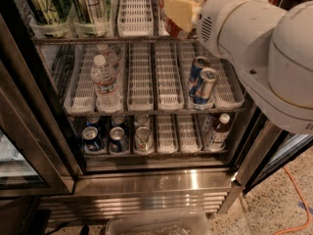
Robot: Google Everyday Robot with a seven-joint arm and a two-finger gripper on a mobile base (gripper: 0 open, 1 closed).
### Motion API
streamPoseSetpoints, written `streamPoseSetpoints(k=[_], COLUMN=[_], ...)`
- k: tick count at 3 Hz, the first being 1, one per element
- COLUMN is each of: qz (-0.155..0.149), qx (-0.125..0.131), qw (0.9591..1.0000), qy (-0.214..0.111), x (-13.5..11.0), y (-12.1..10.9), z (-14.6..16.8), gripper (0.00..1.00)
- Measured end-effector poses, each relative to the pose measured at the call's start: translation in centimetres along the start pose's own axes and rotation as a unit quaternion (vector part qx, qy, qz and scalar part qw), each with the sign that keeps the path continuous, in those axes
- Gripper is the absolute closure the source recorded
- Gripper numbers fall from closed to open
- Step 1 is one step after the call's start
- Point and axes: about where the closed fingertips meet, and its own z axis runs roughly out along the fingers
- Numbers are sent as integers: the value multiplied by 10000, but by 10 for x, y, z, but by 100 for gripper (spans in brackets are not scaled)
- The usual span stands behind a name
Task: Pick coke can from top shelf of fridge
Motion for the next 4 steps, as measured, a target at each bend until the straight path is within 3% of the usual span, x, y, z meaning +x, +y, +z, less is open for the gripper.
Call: streamPoseSetpoints(k=[2,4], qz=[-26,-381], qx=[-74,-351], qw=[9999,9968], qy=[-82,-614], x=[-12,-81], y=[9,67], z=[-5,-57], gripper=[100,100])
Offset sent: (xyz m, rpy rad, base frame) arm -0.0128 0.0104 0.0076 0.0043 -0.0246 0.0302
